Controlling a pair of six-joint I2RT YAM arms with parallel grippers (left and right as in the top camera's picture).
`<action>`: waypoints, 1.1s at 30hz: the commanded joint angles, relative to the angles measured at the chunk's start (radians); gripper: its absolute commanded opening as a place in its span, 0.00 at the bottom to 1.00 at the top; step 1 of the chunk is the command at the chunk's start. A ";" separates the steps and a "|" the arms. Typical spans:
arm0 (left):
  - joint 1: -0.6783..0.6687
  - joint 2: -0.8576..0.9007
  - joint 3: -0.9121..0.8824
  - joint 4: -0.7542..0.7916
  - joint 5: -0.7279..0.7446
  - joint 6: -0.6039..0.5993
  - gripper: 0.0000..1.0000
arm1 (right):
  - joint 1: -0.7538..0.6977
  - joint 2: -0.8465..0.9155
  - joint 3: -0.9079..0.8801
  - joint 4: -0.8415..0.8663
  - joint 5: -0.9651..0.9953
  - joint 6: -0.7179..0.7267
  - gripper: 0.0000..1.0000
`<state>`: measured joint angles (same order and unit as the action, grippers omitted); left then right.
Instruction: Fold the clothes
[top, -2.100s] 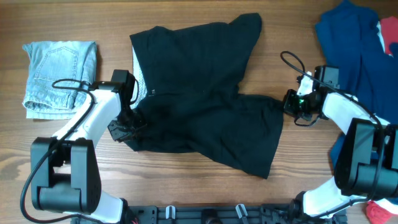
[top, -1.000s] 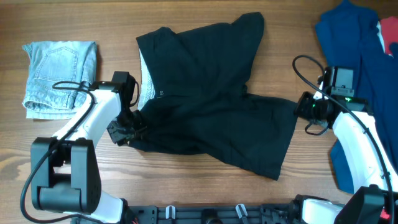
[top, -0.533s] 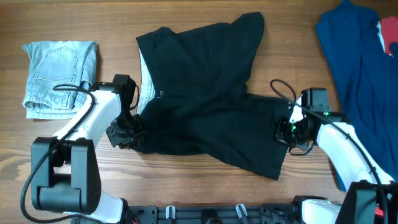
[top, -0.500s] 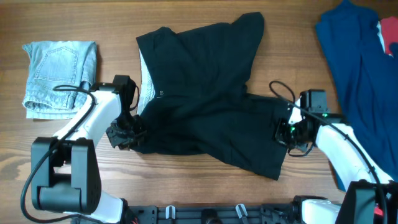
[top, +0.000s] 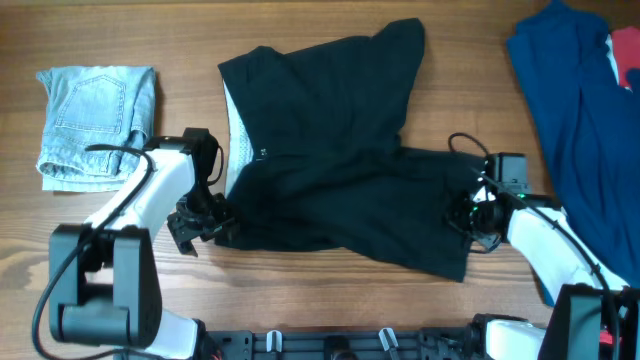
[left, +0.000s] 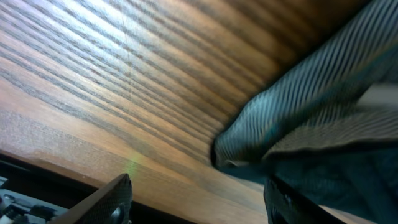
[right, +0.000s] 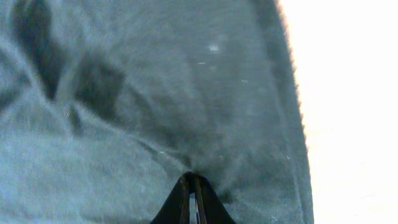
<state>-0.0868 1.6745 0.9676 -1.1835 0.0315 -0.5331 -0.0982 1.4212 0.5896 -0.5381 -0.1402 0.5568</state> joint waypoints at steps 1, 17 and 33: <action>0.000 -0.121 0.008 0.019 0.005 -0.030 0.68 | -0.080 0.049 0.019 0.005 0.209 -0.045 0.05; 0.007 0.005 0.019 1.027 0.285 0.001 0.80 | -0.084 0.024 0.117 -0.087 0.230 -0.138 0.07; 0.024 0.376 0.153 1.375 0.285 -0.002 0.77 | -0.084 0.024 0.117 -0.087 0.230 -0.138 0.07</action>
<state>-0.0700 2.0148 1.1065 0.1856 0.3382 -0.5468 -0.1844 1.4559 0.6910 -0.6266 0.0723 0.4248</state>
